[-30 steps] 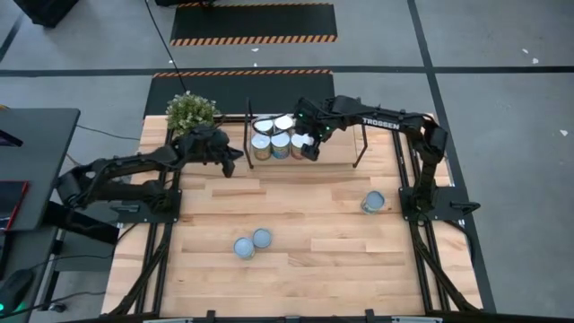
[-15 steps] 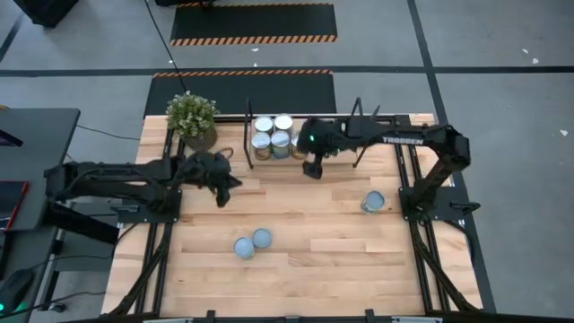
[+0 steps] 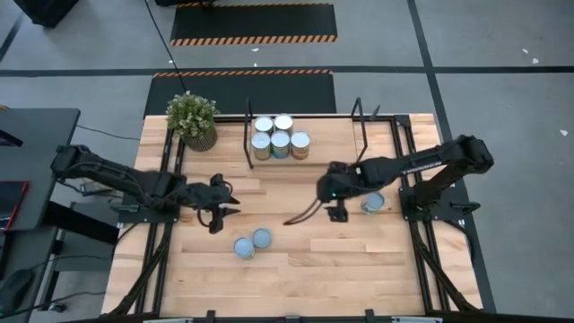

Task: Pick and place cans onto a shelf
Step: Put the canned mixed vegetables on the shelf

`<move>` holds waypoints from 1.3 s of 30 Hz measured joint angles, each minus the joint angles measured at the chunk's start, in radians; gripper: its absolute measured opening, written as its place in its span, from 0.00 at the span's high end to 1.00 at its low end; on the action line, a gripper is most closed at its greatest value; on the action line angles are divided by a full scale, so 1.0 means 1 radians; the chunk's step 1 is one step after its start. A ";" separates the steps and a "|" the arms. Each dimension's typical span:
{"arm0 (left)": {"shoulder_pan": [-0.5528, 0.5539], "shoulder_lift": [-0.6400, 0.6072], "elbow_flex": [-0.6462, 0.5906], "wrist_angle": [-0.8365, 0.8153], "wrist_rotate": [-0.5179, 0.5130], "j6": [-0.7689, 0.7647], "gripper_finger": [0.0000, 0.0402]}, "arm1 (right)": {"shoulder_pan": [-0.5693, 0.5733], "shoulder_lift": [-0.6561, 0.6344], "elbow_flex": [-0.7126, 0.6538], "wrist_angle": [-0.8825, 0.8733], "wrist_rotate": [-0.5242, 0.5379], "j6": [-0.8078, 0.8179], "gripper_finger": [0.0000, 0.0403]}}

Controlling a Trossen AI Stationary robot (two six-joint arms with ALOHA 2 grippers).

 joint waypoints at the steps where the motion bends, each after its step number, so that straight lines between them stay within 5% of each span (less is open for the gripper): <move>1: -0.009 0.000 0.000 -0.003 -0.006 -0.007 0.64 | 0.008 -0.011 -0.014 -0.031 0.003 0.020 0.04; 8: -0.028 0.002 0.000 -0.003 -0.016 -0.067 0.50 | -0.052 -0.094 -0.172 -0.100 -0.003 0.177 0.04; 18: -0.028 0.002 0.000 -0.005 -0.017 -0.089 0.53 | -0.115 -0.131 -0.344 -0.173 -0.062 0.296 0.03; 39: -0.027 0.003 0.000 -0.011 0.005 -0.135 0.53 | -0.124 -0.130 -0.412 -0.287 -0.176 0.368 0.04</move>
